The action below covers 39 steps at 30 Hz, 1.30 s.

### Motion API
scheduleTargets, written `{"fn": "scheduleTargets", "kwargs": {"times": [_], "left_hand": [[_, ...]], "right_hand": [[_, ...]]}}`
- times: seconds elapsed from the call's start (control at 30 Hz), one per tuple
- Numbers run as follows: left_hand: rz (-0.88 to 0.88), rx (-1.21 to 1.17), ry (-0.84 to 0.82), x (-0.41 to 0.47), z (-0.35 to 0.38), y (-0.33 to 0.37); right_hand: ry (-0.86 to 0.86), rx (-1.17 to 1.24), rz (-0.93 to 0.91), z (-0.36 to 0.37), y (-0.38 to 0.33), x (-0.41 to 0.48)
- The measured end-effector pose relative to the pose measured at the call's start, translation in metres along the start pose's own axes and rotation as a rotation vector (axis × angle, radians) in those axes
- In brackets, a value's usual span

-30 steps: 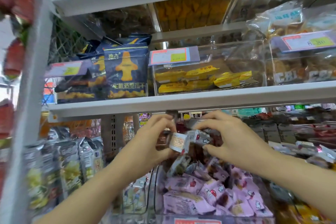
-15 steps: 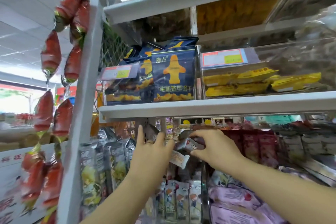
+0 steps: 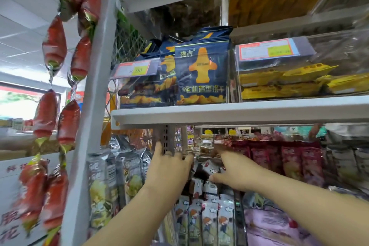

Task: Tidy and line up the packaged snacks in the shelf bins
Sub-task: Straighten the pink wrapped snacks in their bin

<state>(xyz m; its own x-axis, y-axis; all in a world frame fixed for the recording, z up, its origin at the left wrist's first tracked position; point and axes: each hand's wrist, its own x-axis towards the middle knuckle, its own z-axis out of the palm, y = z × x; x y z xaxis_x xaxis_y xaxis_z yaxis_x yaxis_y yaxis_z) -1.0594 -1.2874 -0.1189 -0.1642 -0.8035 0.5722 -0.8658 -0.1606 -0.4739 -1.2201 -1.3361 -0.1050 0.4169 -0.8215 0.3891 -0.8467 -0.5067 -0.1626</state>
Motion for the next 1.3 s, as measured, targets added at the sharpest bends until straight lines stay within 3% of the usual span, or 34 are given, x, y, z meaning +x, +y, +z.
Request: {"fn": "scheduleTargets", "kwargs": {"times": [0.1, 0.3, 0.5, 0.77, 1.0, 1.3], "left_hand": [[0.023, -0.046, 0.072, -0.003, -0.002, 0.0], [0.007, -0.081, 0.109, -0.004, -0.004, -0.001], [0.046, -0.318, 0.23, -0.003, -0.024, 0.019], [0.18, -0.711, 0.109, 0.011, -0.05, 0.065], [0.195, -0.874, -0.066, 0.035, -0.041, 0.082], [0.201, -1.021, -0.06, 0.046, -0.024, 0.085]], "right_hand": [[0.08, -0.054, -0.008, 0.0, -0.001, -0.001], [-0.033, -0.005, -0.138, -0.026, 0.004, -0.012], [-0.07, -0.006, -0.07, -0.067, 0.055, -0.043], [-0.131, -0.287, 0.012, -0.085, 0.11, -0.079], [-0.172, -0.229, -0.033, -0.074, 0.116, -0.071], [-0.384, -0.21, -0.04, -0.047, 0.102, -0.039]]}}
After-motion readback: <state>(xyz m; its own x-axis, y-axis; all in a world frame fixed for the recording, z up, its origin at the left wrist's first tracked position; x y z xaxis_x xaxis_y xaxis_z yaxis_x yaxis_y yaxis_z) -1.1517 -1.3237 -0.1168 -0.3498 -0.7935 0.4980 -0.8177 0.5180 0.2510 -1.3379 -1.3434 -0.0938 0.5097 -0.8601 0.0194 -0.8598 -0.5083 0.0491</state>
